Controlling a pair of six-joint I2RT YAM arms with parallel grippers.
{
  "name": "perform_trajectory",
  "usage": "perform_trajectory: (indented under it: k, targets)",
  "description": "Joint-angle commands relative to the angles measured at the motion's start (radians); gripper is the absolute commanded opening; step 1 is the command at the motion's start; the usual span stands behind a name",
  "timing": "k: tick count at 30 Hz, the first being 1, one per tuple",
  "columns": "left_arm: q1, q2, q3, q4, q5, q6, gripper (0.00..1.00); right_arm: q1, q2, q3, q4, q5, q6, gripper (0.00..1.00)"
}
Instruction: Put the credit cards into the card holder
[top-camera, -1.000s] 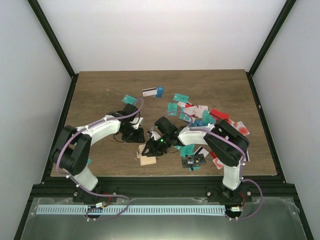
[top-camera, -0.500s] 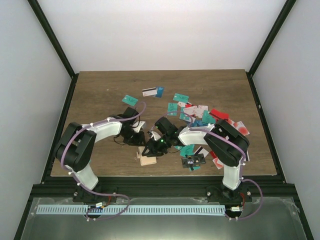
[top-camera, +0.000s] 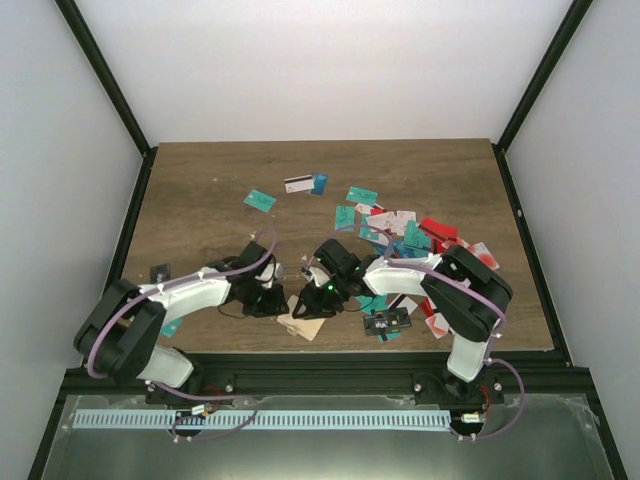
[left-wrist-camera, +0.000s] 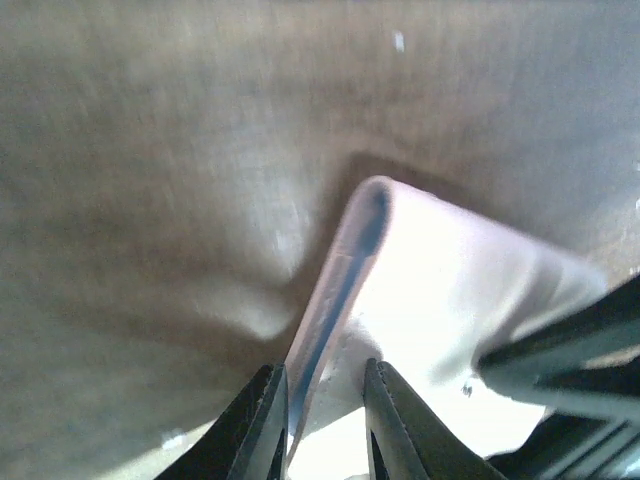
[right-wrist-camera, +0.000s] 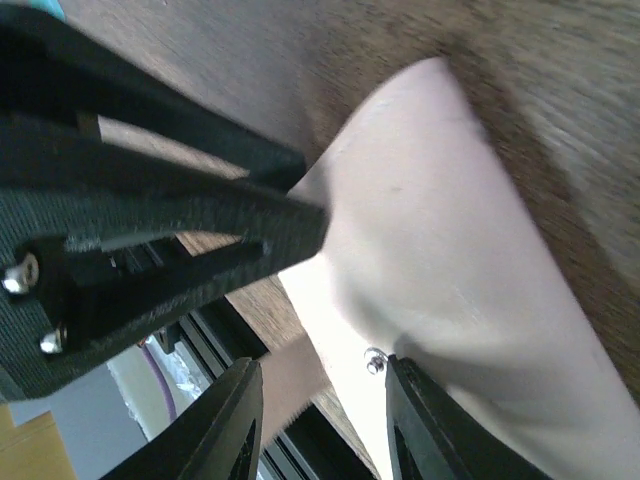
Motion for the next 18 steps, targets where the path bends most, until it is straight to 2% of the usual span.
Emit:
perform_trajectory:
  k: [1,7,14,18]
  targets:
    - [-0.063,-0.077,-0.093,-0.003,0.044,-0.156,0.23,0.000,-0.033,-0.044,-0.039,0.100,-0.033,0.37]
    - [-0.084,-0.161,-0.106,0.005,0.029,-0.160,0.24,0.000,-0.070,-0.083,-0.018,0.062,-0.078,0.37]
    - [-0.087,-0.123,-0.062,0.032,0.038,-0.116,0.39,0.000,-0.108,-0.088,-0.030,0.038,-0.118,0.37]
    - [-0.095,-0.074,-0.040,0.038,0.044,-0.084,0.42,0.000,-0.118,-0.092,-0.011,0.012,-0.126,0.37]
